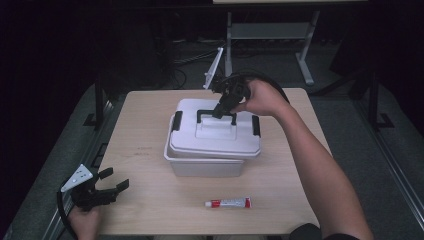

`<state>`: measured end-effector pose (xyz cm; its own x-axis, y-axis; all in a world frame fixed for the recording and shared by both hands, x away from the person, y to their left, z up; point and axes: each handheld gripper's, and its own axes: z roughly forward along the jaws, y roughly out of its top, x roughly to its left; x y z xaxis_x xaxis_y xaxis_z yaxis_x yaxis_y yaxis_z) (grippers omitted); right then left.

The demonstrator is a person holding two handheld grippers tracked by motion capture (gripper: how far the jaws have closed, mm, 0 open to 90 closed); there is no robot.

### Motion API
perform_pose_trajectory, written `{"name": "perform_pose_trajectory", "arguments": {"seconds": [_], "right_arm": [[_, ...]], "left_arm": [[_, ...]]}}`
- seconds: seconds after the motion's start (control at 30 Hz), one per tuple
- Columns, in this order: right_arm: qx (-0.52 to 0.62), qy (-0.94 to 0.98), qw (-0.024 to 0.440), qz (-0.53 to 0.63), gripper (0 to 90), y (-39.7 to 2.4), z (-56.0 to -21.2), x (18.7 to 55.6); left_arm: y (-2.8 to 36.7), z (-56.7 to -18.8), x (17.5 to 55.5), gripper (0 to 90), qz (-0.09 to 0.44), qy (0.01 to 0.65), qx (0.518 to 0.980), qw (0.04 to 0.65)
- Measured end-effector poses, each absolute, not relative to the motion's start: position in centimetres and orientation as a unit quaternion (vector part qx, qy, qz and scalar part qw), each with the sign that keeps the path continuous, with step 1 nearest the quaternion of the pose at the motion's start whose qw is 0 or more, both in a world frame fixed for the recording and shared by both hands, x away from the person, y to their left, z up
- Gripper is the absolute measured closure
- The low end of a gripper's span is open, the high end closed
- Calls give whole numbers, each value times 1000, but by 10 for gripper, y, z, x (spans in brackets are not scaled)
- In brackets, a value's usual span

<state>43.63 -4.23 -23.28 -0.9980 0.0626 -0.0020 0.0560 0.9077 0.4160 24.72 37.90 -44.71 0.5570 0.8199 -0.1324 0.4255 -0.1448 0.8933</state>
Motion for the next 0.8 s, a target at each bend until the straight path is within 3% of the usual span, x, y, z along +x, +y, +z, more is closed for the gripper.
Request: {"name": "perform_pose_trajectory", "arguments": {"seconds": [0.8], "right_arm": [[97, 972, 22, 213, 844, -126, -235, 413]], "left_arm": [[375, -448, 248, 134, 200, 423, 737, 487]]}}
